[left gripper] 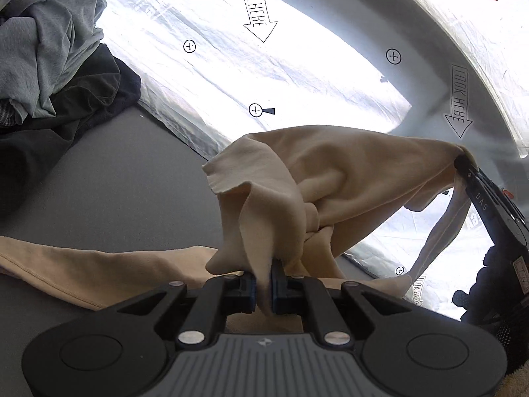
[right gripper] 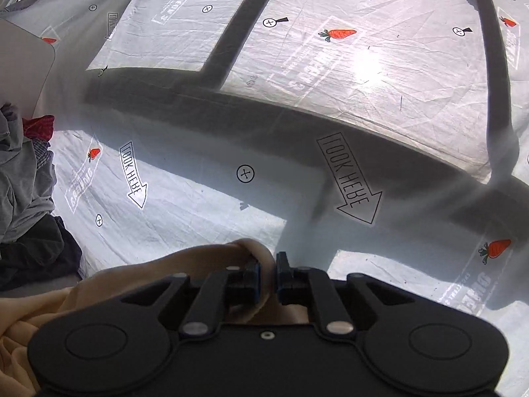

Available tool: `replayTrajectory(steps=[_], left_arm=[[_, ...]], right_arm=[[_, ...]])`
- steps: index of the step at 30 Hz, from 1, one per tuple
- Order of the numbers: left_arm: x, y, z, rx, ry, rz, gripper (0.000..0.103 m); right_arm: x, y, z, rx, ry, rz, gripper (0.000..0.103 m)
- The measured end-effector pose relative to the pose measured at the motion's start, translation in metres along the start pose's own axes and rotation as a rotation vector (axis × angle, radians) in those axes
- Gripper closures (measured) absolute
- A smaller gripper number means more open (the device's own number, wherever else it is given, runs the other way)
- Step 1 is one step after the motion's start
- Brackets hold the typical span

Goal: Fold clothes

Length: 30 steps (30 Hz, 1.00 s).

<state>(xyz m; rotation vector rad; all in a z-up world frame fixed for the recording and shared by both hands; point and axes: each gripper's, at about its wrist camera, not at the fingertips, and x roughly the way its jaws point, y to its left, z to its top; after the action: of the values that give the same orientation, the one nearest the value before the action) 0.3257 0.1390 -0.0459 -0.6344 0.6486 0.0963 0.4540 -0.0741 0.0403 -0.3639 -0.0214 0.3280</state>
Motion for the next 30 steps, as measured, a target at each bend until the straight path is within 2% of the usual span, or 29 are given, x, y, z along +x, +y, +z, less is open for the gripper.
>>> replayTrajectory(steps=[2, 3, 8, 12, 15, 17, 19, 21, 23, 25, 26, 27, 30], left_arm=[[-0.002, 0.013, -0.006, 0.006, 0.007, 0.077, 0.094], [-0.001, 0.023, -0.010, -0.001, 0.020, 0.120, 0.094], [-0.007, 0.093, -0.038, -0.106, 0.094, 0.303, 0.094], [-0.015, 0.127, -0.055, -0.185, 0.136, 0.325, 0.093], [-0.014, 0.128, -0.059, -0.181, 0.150, 0.318, 0.092], [-0.015, 0.123, -0.059, -0.155, 0.149, 0.315, 0.092], [-0.012, 0.120, -0.056, -0.129, 0.150, 0.304, 0.083], [-0.006, 0.120, -0.055, -0.119, 0.148, 0.295, 0.057], [0.000, 0.122, -0.053, -0.109, 0.137, 0.297, 0.048], [0.008, 0.122, -0.050, -0.098, 0.125, 0.302, 0.050], [0.011, 0.120, -0.049, -0.088, 0.117, 0.302, 0.065], [0.010, 0.115, -0.047, -0.066, 0.104, 0.290, 0.088], [-0.003, 0.084, -0.046, 0.077, 0.034, 0.217, 0.089]], right_arm=[[0.015, 0.013, -0.008, 0.030, 0.110, 0.055, 0.061], [0.020, 0.018, -0.016, 0.052, 0.180, 0.077, 0.057], [-0.007, 0.038, -0.092, 0.320, 0.506, 0.165, 0.057], [-0.052, 0.052, -0.155, 0.516, 0.740, 0.211, 0.057], [-0.073, 0.060, -0.178, 0.599, 0.836, 0.229, 0.057], [-0.082, 0.065, -0.182, 0.602, 0.849, 0.233, 0.057], [-0.084, 0.067, -0.179, 0.585, 0.836, 0.229, 0.057], [-0.081, 0.063, -0.173, 0.592, 0.818, 0.224, 0.057], [-0.074, 0.057, -0.167, 0.596, 0.803, 0.222, 0.057], [-0.072, 0.053, -0.165, 0.593, 0.797, 0.214, 0.057], [-0.073, 0.051, -0.164, 0.590, 0.795, 0.210, 0.057], [-0.073, 0.050, -0.163, 0.589, 0.793, 0.207, 0.057], [-0.080, 0.042, -0.162, 0.594, 0.785, 0.190, 0.057]])
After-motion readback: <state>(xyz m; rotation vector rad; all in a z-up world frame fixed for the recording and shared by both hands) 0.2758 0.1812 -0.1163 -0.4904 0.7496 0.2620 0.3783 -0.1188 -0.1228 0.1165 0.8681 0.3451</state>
